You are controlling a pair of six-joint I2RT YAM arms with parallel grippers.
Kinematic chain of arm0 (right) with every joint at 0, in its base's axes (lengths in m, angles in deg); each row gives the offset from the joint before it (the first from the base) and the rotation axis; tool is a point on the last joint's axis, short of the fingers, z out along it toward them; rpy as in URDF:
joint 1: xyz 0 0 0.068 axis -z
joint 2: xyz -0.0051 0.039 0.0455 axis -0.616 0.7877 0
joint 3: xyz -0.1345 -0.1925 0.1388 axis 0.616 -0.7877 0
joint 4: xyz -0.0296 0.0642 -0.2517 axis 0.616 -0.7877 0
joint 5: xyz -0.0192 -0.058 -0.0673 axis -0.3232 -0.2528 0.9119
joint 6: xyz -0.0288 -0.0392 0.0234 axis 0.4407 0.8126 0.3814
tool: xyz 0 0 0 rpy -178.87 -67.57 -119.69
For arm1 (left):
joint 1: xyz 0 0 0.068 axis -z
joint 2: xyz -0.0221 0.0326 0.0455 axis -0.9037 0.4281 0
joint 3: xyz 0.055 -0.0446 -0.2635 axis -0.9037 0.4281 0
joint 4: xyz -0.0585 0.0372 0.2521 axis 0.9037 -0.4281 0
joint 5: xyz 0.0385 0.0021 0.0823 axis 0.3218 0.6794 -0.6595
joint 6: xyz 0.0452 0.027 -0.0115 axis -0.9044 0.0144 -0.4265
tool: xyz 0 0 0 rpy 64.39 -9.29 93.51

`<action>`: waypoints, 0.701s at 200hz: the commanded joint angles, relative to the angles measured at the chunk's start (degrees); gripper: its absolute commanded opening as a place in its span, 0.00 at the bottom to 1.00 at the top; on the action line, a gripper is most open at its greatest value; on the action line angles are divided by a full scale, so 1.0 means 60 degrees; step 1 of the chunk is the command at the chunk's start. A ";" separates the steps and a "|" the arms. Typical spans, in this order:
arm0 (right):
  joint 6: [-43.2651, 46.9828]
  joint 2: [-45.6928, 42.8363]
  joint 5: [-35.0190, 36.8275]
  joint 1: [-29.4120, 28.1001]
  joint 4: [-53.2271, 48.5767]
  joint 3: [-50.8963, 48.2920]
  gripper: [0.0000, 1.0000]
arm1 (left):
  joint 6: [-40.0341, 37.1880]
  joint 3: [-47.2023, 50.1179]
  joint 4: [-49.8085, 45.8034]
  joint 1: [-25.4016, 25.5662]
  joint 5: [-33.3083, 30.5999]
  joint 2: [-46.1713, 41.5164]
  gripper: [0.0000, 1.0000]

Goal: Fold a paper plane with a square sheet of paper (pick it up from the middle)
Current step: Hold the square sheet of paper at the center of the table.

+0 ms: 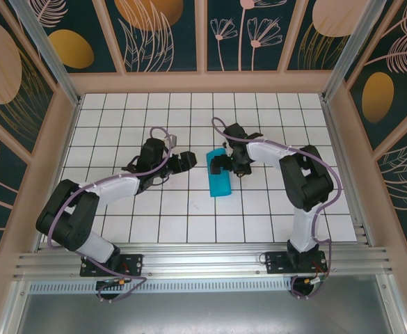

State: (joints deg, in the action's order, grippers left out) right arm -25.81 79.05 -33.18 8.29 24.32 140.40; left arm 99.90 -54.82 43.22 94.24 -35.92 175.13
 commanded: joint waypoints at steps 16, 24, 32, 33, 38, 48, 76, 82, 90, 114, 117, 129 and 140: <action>0.0029 0.1208 0.0438 0.0019 -0.0107 -0.0495 0.99 | 0.0598 -0.0570 -0.0099 0.0272 -0.0178 0.0532 0.41; 0.0012 0.1216 0.0459 0.0019 -0.0103 -0.0505 0.99 | 0.0804 -0.0619 -0.0045 0.0295 -0.0193 0.0694 0.32; 0.0012 0.1226 0.0460 0.0020 -0.0093 -0.0481 0.99 | 0.0997 -0.0706 -0.0030 0.0377 -0.0218 0.0883 0.24; 0.0012 0.1232 0.0460 0.0020 -0.0091 -0.0480 0.99 | 0.1018 -0.0715 -0.0023 0.0389 -0.0218 0.0903 0.23; 0.0013 0.1247 0.0460 0.0020 -0.0102 -0.0481 0.99 | 0.1133 -0.0787 -0.0002 0.0438 -0.0226 0.1027 0.18; 0.0012 0.1256 0.0460 0.0020 -0.0088 -0.0492 0.99 | 0.1333 -0.0941 0.0013 0.0528 -0.0226 0.1288 0.08; -0.0009 0.1281 0.0460 0.0020 -0.0045 -0.0552 0.99 | 0.1994 -0.1302 0.0234 0.0808 -0.0259 0.2094 0.00; -0.0031 0.1273 0.0460 0.0020 -0.0029 -0.0571 0.99 | 0.2116 -0.1357 0.0327 0.0851 -0.0242 0.2229 0.00; -0.0046 0.1290 0.0458 0.0014 -0.0016 -0.0590 0.99 | 0.2249 -0.1450 0.0496 0.0907 -0.0183 0.2392 0.00; -0.0090 0.1325 0.0388 0.0020 0.0043 -0.0625 0.99 | 0.2640 -0.1643 0.0772 0.0998 -0.0131 0.2819 0.00; -0.0097 0.1324 0.0384 0.0020 0.0049 -0.0634 0.99 | 0.2675 -0.1672 0.0790 0.1000 -0.0131 0.2870 0.00; -0.0096 0.1326 0.0387 0.0020 0.0060 -0.0641 0.99 | 0.2784 -0.1734 0.0897 0.0987 -0.0099 0.3040 0.00; -0.0095 0.1328 0.0401 0.0020 0.0066 -0.0656 0.99 | 0.2866 -0.1772 0.1052 0.0993 -0.0001 0.3166 0.00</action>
State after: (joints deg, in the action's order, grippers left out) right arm -26.01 79.45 -33.03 8.29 23.99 140.69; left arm 114.08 -63.68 45.87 100.01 -36.78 192.44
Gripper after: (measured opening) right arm 0.987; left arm 0.067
